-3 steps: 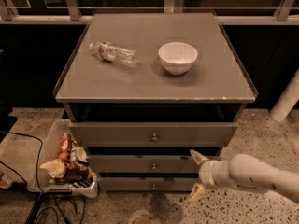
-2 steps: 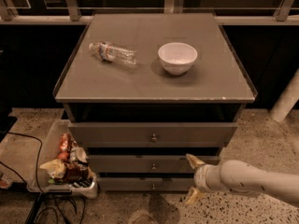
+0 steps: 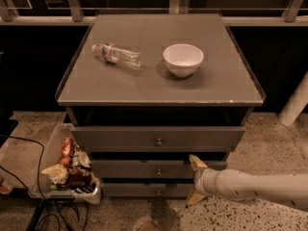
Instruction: Open middle drawer
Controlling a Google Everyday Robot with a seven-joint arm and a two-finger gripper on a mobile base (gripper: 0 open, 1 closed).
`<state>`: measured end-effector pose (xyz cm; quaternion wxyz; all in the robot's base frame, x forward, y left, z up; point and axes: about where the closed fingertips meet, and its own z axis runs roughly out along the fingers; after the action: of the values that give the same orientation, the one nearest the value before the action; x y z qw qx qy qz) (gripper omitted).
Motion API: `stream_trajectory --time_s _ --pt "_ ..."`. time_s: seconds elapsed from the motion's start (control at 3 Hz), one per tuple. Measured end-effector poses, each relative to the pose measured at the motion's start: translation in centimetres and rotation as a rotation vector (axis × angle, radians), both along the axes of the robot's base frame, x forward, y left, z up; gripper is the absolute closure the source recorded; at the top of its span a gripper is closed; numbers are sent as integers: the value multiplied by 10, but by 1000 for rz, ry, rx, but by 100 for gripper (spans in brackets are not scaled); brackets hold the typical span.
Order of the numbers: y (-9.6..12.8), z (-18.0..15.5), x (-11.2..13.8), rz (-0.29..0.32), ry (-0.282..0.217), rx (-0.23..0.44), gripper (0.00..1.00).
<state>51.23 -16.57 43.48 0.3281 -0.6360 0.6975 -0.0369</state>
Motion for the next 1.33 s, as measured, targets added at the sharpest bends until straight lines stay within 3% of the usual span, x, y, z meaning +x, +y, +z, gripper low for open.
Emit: stream_trajectory --time_s 0.33,0.67,1.33 --pt "-5 1 23 -41 -43 18 0" --pt "-12 -3 39 -71 -49 59 0" --pt "-29 -29 57 -102 -20 130 0"
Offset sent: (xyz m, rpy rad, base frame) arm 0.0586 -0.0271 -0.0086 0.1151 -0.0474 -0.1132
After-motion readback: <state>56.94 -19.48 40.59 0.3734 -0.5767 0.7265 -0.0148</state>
